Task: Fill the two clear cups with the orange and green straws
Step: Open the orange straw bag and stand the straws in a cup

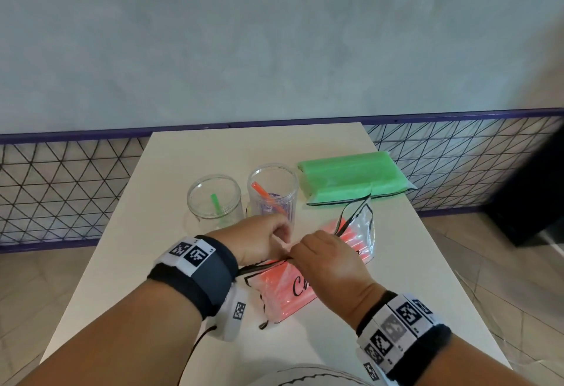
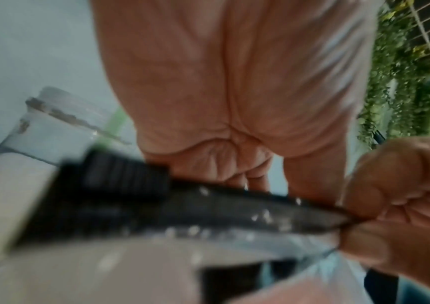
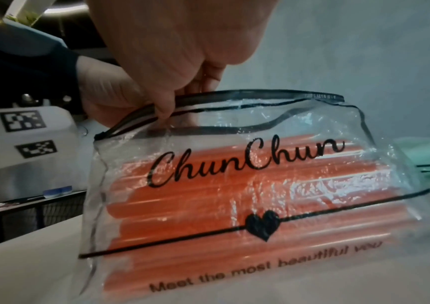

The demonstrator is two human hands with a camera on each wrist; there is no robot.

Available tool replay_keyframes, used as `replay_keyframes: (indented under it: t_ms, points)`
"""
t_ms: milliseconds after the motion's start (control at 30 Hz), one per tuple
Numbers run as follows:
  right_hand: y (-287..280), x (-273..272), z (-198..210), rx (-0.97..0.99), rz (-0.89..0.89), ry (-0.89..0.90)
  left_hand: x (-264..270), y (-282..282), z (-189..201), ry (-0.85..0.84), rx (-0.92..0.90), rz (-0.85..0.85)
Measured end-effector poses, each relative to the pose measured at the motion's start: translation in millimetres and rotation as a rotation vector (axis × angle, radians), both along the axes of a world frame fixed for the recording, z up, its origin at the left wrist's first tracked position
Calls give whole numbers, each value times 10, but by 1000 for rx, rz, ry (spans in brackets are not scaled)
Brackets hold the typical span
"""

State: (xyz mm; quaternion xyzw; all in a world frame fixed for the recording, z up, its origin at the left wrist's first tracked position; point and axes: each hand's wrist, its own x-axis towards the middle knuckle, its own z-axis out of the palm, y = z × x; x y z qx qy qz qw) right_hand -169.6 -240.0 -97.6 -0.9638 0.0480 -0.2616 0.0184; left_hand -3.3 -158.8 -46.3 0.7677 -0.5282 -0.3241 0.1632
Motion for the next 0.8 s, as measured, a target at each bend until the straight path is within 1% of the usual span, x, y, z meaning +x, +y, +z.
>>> replay_keyframes:
  t_ms: [67, 167, 200, 233, 300, 333, 367, 400, 433, 500, 533, 633, 733, 800]
  points:
    - [15, -44, -4, -13, -29, 13, -23, 4, -61, -82, 11, -32]
    - [62, -86, 69, 24, -76, 151, -41, 56, -78, -155, 8, -105]
    - [78, -87, 123, 46, -86, 235, -23, 69, -86, -161, -7, -97]
    - [90, -91, 205, 96, -89, 376, 16, 84, -112, -161, -33, -66]
    - [93, -117, 315, 254, -17, 682, 102, 102, -175, -176, -78, 9]
    - [84, -133, 362, 318, 45, 772, 124, 110, -201, -189, -90, 22]
    - [68, -131, 403, 353, 85, 820, 128, 108, -233, -194, -102, 19]
    - [45, -104, 439, 381, 96, 821, 114, 103, -252, -197, -105, 6]
    - [8, -59, 451, 393, 90, 784, 90, 102, -257, -195, -102, -7]
    - [-83, 63, 421, 340, 40, 685, 52, 125, -221, -150, -78, -27]
    - [-114, 125, 380, 308, 8, 683, 44, 149, -194, -118, -54, -51]
    - [-93, 262, 227, 237, 17, 770, 60, 220, -155, -59, 43, -128]
    - [-26, 313, 94, 266, 6, 923, 133, 327, -239, -42, 210, -99]
    - [6, 308, 34, 224, 5, 986, 182, 408, -342, -12, 334, -101]
